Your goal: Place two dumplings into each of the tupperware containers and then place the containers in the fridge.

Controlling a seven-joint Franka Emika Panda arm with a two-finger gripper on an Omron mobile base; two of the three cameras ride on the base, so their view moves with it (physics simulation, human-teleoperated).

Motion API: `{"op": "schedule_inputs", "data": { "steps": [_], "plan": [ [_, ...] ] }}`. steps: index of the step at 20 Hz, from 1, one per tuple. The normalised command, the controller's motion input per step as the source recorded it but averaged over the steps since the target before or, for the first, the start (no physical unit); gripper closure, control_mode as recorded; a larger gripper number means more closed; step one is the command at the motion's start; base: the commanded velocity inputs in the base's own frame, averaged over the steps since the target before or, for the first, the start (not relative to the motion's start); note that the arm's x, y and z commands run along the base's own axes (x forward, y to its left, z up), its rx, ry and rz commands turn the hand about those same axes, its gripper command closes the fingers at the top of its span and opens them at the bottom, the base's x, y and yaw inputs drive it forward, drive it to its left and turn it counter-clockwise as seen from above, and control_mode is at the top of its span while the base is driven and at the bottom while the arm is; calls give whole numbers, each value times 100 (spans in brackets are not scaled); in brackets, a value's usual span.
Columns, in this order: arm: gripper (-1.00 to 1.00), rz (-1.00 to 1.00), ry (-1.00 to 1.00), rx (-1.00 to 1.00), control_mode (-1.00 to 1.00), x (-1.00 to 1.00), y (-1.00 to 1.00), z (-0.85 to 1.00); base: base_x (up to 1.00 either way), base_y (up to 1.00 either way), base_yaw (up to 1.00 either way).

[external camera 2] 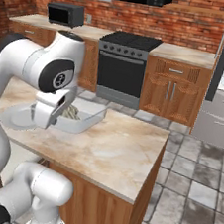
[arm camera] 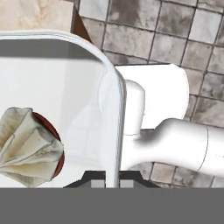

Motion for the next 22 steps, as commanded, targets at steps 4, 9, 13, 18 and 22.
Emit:
{"op": "schedule_inputs", "data": {
  "steps": [4,9,13,18,22],
  "plan": [
    [100,0,-1,-1,-100,-20,11,-5,0,0,0],
    [100,0,-4,-7,-100,-16,24,-4,0,0,0],
    [100,0,-1,-8,-100,-6,11,0,0,0,0],
    [100,0,0,-5,-100,0,5,0,0,0,0],
    [100,0,0,-6,-100,0,4,0,0,0,0]
  ]
}}
